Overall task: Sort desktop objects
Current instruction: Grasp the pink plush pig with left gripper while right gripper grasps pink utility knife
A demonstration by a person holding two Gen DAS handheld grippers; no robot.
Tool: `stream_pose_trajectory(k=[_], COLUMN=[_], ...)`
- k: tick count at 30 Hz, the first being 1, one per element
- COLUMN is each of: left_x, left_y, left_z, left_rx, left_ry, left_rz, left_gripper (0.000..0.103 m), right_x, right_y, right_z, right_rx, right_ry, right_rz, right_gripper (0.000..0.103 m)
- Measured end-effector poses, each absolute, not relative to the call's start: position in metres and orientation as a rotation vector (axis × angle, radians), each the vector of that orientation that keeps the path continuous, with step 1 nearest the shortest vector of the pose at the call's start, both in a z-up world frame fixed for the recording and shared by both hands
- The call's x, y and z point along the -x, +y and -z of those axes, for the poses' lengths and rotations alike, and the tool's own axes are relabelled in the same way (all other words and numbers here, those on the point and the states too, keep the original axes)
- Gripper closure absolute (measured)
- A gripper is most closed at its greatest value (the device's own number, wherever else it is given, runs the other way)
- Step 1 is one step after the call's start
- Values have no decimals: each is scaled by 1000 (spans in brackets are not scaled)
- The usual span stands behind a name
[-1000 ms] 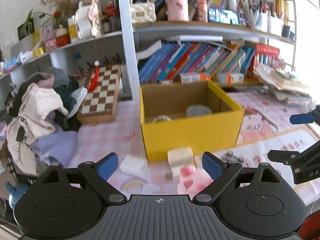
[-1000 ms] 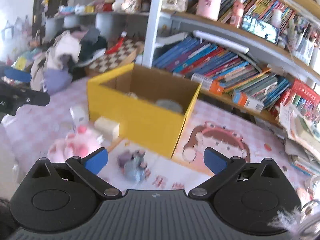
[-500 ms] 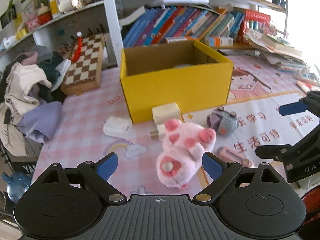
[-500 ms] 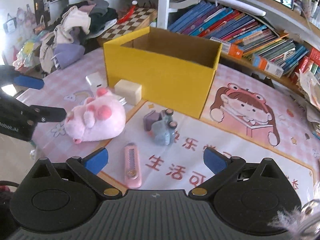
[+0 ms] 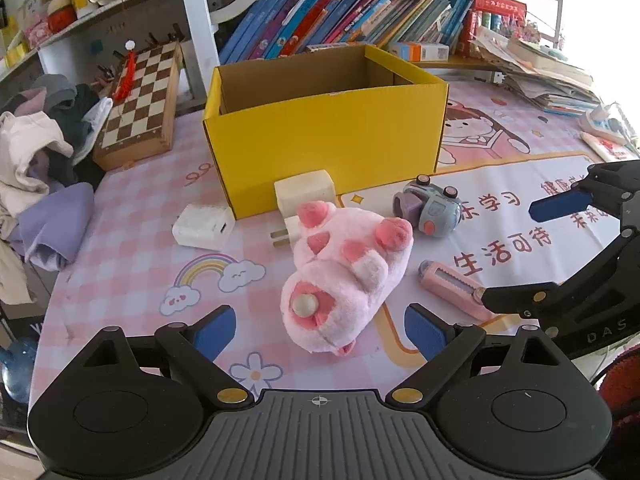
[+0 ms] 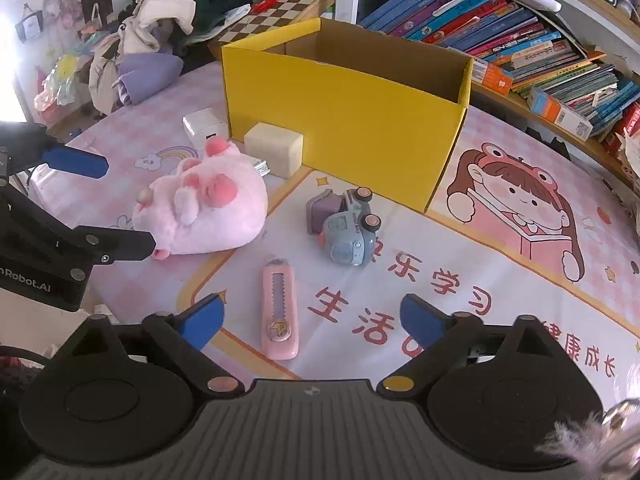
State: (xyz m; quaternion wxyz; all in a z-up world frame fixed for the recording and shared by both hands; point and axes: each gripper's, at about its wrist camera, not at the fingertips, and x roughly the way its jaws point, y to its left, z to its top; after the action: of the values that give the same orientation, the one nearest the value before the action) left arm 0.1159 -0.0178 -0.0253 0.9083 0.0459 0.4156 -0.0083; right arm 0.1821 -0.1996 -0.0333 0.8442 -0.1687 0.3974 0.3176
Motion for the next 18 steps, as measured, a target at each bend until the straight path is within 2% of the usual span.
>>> stream_pose_trajectory(k=[5, 8, 18], left_x=[-123, -128, -143], left_y=[-19, -21, -19], left_z=[31, 35, 42], left_rx=[-110, -132, -158], left_ry=[871, 879, 888], left_rz=[24, 24, 23], left_gripper=[10, 10, 11], right_x=[-187, -187, -197], right_y=[-187, -180, -169], right_z=[45, 50, 61], right_rx=[403, 436, 467], right_ry=[895, 913, 956], right_rz=[-711, -746, -756], right_gripper=[38, 45, 53])
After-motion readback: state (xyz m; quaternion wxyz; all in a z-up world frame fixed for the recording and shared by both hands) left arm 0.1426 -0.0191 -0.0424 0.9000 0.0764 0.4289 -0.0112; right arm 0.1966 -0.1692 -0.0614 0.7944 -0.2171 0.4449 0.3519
